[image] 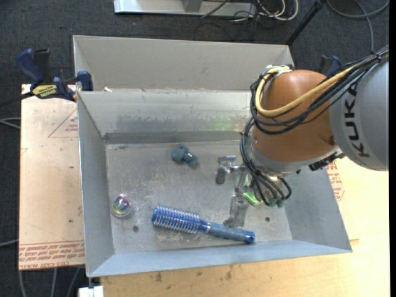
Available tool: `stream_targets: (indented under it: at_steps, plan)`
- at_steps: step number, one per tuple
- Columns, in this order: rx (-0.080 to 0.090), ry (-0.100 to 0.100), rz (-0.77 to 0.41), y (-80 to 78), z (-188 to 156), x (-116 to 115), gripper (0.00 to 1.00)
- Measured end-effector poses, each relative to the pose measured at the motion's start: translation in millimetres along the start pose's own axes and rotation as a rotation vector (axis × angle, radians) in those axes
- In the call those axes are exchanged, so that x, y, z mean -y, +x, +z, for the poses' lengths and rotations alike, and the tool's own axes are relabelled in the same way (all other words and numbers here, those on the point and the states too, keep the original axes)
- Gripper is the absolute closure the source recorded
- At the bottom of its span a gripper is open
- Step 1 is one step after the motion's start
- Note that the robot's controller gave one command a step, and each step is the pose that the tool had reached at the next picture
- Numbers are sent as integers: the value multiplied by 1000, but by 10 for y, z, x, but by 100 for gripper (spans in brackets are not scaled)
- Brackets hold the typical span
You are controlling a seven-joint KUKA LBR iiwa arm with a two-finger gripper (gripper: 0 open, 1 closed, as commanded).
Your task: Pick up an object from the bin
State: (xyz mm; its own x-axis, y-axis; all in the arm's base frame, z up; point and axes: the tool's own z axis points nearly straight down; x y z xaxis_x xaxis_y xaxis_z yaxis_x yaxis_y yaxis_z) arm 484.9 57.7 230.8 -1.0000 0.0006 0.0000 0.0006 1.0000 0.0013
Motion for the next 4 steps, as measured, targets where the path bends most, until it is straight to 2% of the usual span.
stream_targets:
  at_steps: [1, 2, 3, 4]
  plan:
    - [-8, 0, -146, 85, 1179, -282, 0]
    - [1, -1, -76, -100, 1627, -472, 0]
    - [-1, 0, -73, -93, 1618, -462, 100]
    - [7, -1, -20, -124, 660, -391, 100]
